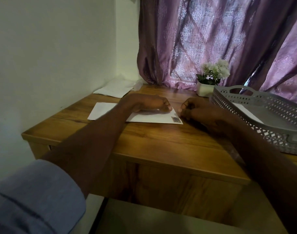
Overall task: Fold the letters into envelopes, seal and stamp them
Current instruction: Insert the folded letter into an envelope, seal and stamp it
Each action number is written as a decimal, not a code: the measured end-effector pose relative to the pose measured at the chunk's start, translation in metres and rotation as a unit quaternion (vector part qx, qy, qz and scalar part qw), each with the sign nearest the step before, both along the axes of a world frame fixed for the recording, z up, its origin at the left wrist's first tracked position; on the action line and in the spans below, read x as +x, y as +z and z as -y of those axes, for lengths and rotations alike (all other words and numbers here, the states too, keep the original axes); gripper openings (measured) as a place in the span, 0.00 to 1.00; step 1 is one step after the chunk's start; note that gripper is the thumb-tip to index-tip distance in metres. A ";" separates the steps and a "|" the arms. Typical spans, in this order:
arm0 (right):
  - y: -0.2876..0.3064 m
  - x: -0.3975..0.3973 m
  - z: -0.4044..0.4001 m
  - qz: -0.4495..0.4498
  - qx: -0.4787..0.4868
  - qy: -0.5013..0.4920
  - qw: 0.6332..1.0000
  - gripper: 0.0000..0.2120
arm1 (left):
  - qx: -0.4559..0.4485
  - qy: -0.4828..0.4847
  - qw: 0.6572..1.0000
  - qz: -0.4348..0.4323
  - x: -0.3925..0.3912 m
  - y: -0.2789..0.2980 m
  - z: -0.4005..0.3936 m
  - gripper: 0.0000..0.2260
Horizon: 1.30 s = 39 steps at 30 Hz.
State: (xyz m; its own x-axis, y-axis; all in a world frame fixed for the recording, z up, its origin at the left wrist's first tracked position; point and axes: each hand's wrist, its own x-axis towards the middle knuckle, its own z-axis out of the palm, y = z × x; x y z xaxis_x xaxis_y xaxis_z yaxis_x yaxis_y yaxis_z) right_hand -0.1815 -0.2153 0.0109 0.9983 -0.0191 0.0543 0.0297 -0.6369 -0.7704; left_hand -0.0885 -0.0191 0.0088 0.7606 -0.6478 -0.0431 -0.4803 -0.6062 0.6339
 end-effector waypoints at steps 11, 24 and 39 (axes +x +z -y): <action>-0.007 0.006 -0.012 0.089 -0.128 -0.044 0.987 0.05 | 0.037 0.006 0.999 -0.002 -0.004 0.006 0.000 0.14; -0.011 0.002 -0.009 0.089 -0.094 -0.021 0.991 0.12 | 0.008 -0.005 1.000 0.009 -0.004 0.004 0.001 0.12; -0.007 -0.005 -0.006 0.054 -0.082 0.027 0.995 0.17 | -0.020 0.011 1.000 -0.014 -0.005 0.002 0.001 0.14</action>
